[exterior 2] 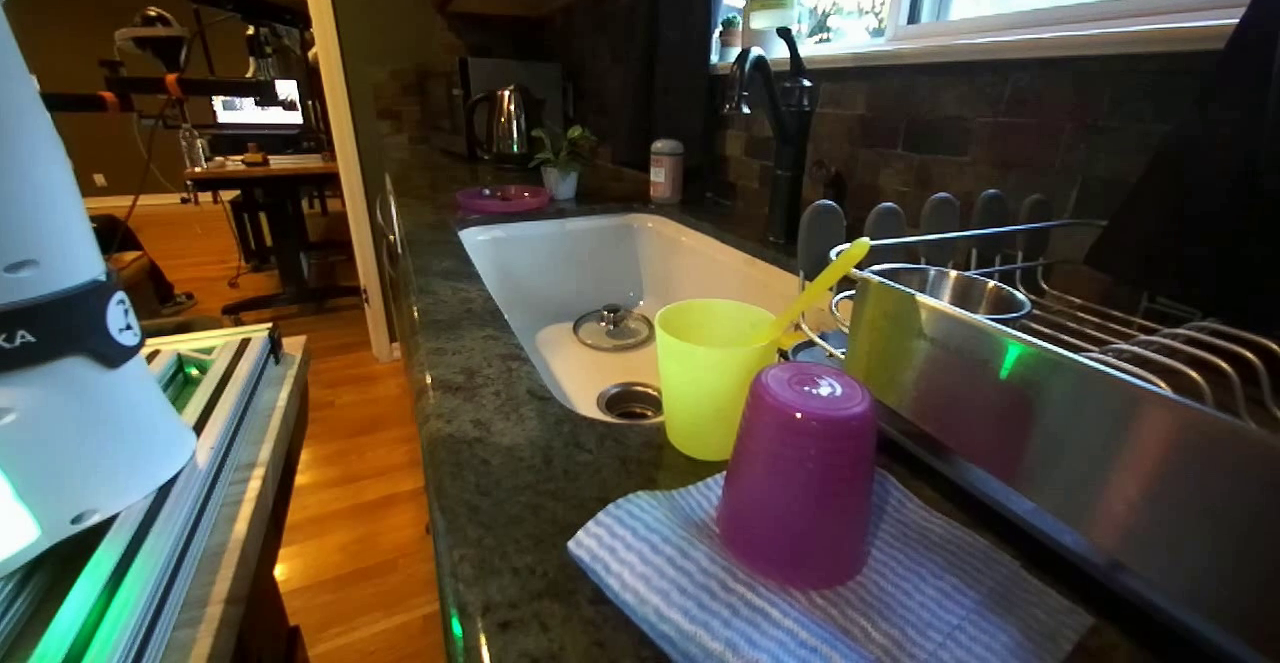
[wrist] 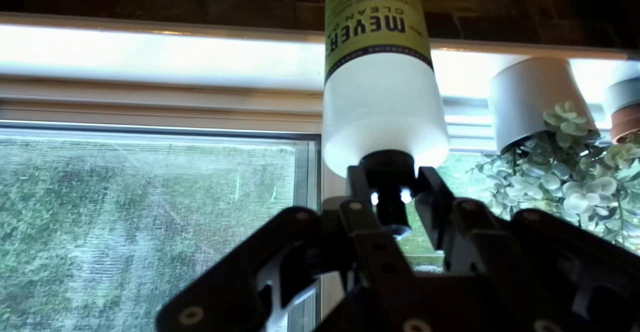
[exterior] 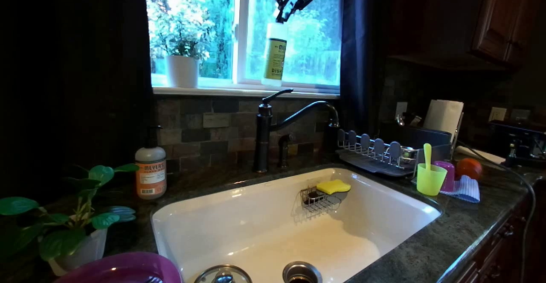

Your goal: Put the bottle, which is on the right, on the windowsill

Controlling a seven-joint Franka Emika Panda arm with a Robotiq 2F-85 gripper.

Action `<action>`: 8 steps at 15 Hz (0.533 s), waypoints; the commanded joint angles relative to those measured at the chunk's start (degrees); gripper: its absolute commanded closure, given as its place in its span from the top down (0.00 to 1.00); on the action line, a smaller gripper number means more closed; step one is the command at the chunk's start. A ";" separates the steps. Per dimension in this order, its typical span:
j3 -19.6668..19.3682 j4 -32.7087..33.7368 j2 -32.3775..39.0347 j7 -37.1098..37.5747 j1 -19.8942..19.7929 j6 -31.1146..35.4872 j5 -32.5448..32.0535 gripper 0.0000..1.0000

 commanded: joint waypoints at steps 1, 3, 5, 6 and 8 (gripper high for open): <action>1.93 0.83 0.35 -0.23 -2.11 -0.25 0.24 0.29; 2.07 1.27 0.83 -0.24 -2.12 -0.26 0.46 0.29; 2.24 1.34 1.09 -0.23 -2.02 -0.26 0.51 0.29; 2.28 1.35 1.12 -0.23 -2.01 -0.26 0.51 0.29; 2.29 1.39 1.14 -0.23 -2.01 -0.26 0.51 0.29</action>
